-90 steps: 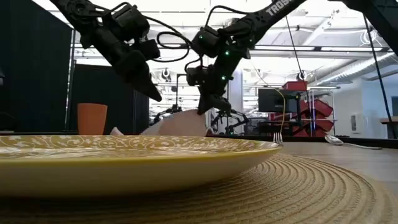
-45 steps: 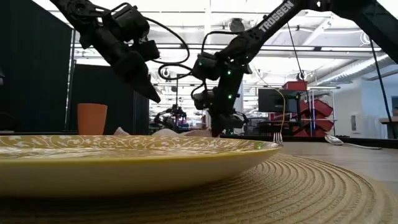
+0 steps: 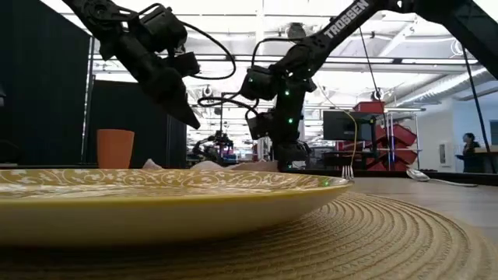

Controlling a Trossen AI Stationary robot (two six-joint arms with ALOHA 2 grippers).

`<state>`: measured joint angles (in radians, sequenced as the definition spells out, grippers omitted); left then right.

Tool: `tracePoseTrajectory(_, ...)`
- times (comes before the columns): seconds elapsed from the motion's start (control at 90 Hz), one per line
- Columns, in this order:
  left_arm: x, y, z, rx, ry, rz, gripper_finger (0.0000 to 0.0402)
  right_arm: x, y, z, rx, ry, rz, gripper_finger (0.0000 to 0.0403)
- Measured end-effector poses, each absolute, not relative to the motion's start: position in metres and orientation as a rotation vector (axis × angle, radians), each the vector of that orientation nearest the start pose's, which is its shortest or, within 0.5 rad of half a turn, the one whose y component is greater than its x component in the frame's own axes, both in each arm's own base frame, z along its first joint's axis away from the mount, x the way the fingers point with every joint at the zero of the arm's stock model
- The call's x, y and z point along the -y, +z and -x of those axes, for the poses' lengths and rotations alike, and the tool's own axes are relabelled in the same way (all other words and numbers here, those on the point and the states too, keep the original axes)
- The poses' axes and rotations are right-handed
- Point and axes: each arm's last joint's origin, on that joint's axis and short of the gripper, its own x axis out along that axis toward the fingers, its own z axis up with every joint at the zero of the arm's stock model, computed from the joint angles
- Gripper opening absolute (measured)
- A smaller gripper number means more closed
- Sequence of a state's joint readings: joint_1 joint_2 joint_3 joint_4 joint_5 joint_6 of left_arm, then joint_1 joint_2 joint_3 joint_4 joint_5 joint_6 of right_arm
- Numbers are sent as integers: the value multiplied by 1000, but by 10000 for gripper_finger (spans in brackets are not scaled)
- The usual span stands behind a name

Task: Set table place
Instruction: Fold the light orange napkin on the table

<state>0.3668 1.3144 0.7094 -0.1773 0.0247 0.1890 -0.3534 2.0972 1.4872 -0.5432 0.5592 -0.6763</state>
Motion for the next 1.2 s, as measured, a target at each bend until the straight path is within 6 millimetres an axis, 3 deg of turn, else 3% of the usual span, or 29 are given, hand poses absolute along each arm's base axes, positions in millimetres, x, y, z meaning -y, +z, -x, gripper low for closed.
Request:
tracePoseTrajectory(0.389,-91,196,-235,-874,279,-30,154,120,196,-400,-1308,-327,776,197)
tracePoseTrajectory(0.622,-102,192,-226,-937,336,0,154,88,200,-413,-1054,-84,395,197)
tracePoseTrajectory(0.822,-113,189,-216,-991,380,41,154,65,206,-427,-906,-6,309,197)
tracePoseTrajectory(1.2,-127,177,-198,-1050,444,98,154,52,170,-443,-907,20,216,196)
